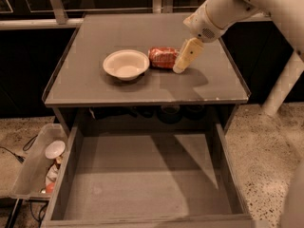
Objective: Place coke can into top drawer
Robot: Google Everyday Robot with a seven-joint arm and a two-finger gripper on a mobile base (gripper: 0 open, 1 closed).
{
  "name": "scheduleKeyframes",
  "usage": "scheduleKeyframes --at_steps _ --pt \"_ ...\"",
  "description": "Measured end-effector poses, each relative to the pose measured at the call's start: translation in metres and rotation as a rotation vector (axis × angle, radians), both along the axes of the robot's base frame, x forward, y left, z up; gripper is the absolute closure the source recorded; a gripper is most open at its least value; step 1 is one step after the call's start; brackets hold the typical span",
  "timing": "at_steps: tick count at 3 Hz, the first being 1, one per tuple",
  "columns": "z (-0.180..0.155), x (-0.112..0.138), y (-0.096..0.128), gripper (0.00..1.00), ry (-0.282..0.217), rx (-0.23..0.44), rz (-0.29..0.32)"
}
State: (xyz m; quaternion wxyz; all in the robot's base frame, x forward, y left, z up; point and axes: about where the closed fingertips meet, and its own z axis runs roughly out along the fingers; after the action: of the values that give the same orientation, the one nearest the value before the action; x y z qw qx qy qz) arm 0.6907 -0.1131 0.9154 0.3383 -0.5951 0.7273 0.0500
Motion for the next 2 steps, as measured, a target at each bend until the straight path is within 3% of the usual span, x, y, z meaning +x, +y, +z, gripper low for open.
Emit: scheduleKeyframes --at_steps 2 --pt "-0.029 0.038 -0.004 0.00 0.062 0.026 -0.044"
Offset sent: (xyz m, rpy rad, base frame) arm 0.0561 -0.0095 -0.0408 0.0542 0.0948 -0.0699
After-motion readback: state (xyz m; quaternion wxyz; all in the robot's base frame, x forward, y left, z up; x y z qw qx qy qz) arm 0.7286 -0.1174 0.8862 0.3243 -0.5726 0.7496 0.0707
